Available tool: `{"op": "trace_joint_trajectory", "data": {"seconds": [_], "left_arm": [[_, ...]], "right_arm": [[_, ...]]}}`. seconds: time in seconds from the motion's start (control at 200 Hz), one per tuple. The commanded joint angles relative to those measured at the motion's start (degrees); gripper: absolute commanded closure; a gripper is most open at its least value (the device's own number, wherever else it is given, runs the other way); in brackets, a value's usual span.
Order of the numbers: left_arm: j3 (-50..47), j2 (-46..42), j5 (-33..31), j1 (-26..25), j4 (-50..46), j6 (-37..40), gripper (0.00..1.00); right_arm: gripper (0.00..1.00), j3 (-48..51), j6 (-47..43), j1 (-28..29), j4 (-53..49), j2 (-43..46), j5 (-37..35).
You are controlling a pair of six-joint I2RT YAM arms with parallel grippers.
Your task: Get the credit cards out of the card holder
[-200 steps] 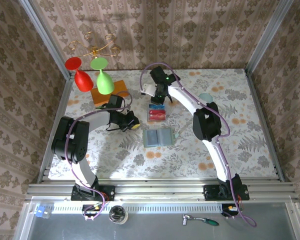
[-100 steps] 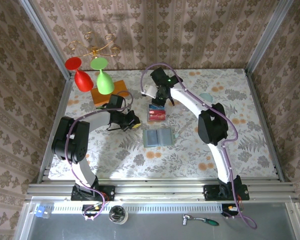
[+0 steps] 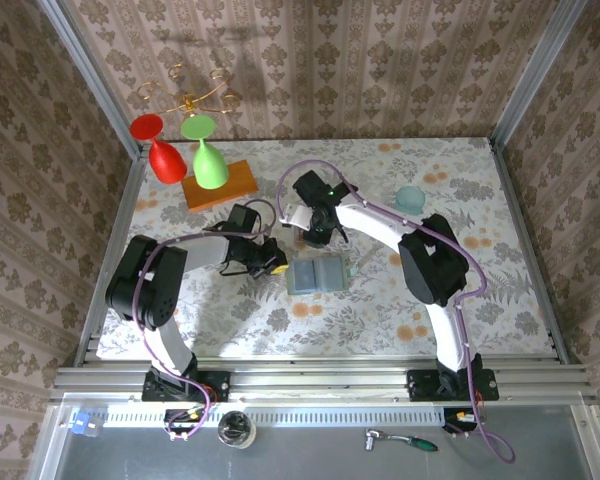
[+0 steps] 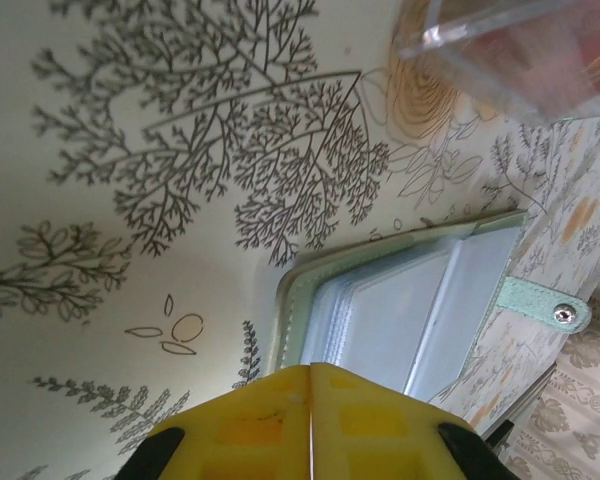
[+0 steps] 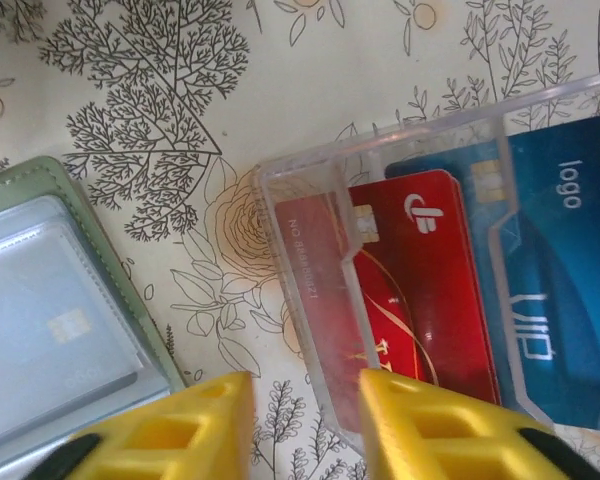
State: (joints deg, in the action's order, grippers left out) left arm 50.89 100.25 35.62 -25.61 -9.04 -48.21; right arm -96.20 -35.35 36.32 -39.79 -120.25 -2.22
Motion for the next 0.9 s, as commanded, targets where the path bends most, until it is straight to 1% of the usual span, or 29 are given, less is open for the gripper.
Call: {"op": "trace_joint_trajectory", "data": {"seconds": [0.0,0.055,0.15,0.265,0.475,0.895], "left_arm": [[-1.14,-2.22,0.25,-0.15,1.97,-1.01,0.9],[-1.48,-2.29,0.16,-0.15,2.09,-0.95,0.9],[-1.92,-2.51,0.06,-0.15,2.18,-1.01,0.9],[-2.09,-2.86,-0.18,-0.15,2.09,-1.08,0.9],[-1.74,-2.44,-0.13,-0.16,1.92,-1.02,0.9],[-0.97,-2.0,-0.37,-0.09,1.21,-0.93,0.9]], "right_arm": [[0.56,2.25,-0.1,0.88,3.6,2.37,-6.51],[0.52,3.01,-1.02,1.42,4.78,2.12,-8.91],[0.51,3.98,-2.56,2.13,6.63,1.61,-12.3],[0.51,4.44,-3.52,2.36,8.65,1.35,-14.14],[0.51,4.12,-4.94,2.31,12.05,0.29,-15.96],[0.51,1.44,-7.45,2.27,13.02,-3.34,-17.61]]}}
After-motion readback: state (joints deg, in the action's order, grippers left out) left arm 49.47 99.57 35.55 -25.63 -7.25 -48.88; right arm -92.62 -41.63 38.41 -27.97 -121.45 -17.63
